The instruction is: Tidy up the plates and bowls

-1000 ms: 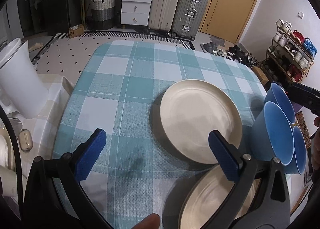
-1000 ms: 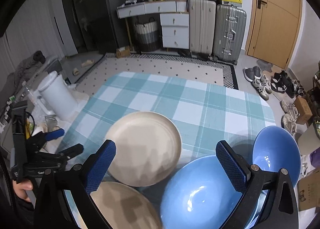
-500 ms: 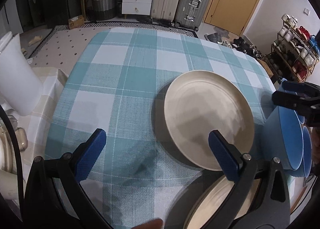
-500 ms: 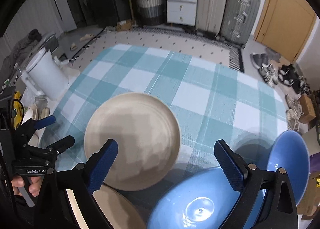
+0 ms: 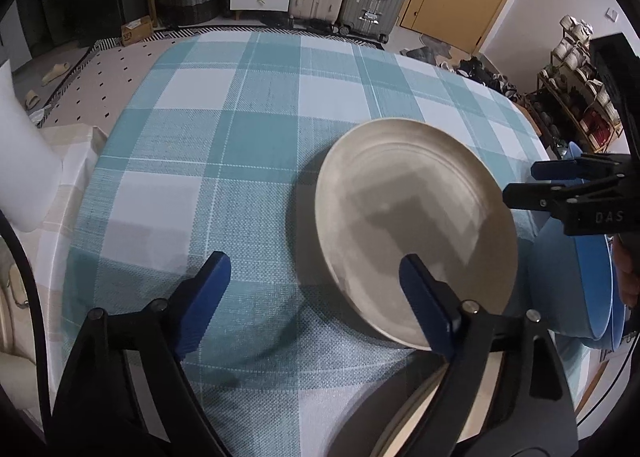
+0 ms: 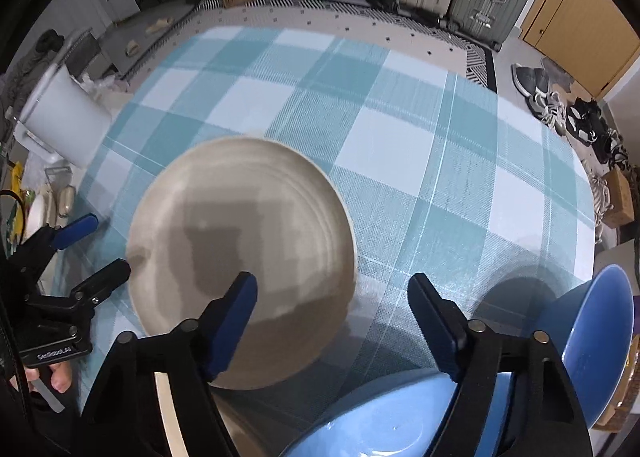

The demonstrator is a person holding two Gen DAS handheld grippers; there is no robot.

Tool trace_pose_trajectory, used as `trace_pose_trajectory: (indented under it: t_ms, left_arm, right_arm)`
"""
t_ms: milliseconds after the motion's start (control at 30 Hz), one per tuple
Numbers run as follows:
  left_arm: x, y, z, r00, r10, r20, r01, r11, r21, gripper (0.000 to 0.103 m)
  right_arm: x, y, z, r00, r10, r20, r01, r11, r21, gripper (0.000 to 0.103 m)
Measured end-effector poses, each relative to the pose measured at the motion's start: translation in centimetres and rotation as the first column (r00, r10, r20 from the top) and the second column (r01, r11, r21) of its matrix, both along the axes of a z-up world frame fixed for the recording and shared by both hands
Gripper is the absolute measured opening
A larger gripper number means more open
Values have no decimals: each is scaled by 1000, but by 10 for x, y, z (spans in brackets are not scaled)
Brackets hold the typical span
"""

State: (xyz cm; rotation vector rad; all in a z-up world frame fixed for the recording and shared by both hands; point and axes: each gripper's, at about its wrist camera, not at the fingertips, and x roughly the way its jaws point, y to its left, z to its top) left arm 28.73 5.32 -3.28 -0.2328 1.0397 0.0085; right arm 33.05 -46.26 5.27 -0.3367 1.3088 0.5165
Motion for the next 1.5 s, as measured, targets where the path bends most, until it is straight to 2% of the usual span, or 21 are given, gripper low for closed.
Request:
trace_pose_trajectory:
  t_ms: [233, 467, 567, 700, 900, 1200, 1500]
  left_arm:
    - [8, -3, -15, 999, -9, -31, 9, 1000, -4, 79]
    - [12, -9, -25, 998, -27, -53, 27, 1000, -7, 67]
    - [12, -11, -27, 998, -40, -56, 39, 999, -11, 59]
    - [11, -13, -27, 997, -50, -53, 50, 999, -6, 40]
    - [8, -17, -26, 997, -71, -43, 71, 997, 8, 18]
    - [6, -18, -23, 997, -66, -29, 66, 997, 25, 15]
    - [-1, -17, -14, 999, -50, -5, 51, 998, 47, 15]
  right_arm:
    - [6, 4, -17, 999, 17, -34, -18, 1000, -21, 65]
    - [9, 5, -31, 996, 31, -81, -34, 998, -44, 56]
    - [7, 7, -34, 995, 44, -88, -48, 998, -48, 50]
    - [5, 9, -37, 994, 58, -91, -63, 997, -54, 41]
    - [4, 9, -37, 994, 67, -84, -73, 995, -68, 32]
    - [-3, 9, -37, 995, 89, -40, -93, 990, -109, 14]
    - [-9, 8, -28, 996, 94, -9, -94, 991, -98, 13]
